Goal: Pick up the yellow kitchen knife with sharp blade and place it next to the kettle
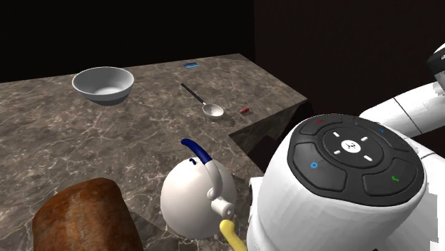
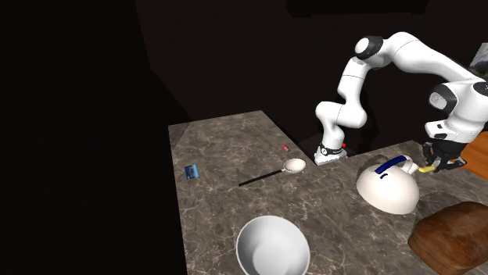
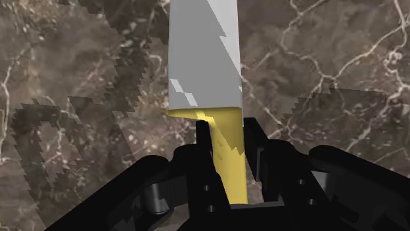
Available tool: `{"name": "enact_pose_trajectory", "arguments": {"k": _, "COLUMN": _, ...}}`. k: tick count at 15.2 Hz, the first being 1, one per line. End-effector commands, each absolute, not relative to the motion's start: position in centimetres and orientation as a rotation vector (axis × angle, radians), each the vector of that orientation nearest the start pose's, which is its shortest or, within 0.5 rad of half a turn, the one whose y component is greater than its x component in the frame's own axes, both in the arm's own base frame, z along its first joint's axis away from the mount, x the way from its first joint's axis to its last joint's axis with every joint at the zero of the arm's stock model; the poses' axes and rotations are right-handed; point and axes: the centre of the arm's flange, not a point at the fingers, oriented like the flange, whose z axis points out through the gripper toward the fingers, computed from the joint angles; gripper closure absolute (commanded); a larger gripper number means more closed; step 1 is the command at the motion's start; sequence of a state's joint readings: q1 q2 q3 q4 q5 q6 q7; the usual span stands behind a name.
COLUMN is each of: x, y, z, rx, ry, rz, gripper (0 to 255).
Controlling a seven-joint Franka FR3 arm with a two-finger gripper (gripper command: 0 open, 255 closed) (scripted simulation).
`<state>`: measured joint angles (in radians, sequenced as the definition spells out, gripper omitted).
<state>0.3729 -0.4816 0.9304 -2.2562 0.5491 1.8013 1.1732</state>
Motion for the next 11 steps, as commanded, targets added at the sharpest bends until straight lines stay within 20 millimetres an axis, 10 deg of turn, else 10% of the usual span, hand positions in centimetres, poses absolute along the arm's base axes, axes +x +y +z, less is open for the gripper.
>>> {"name": "enact_pose_trajectory", "arguments": {"k": 1, "x": 5.1, "y": 45.4, "z": 44.6, "rx": -3.178, "ry": 0.189, "rz": 0.280, "gripper": 255}}
{"name": "enact_pose_trajectory", "arguments": {"k": 11, "x": 5.1, "y": 45.4, "z": 40.6, "rx": -3.178, "ry": 0.189, "rz": 0.280, "gripper": 255}}
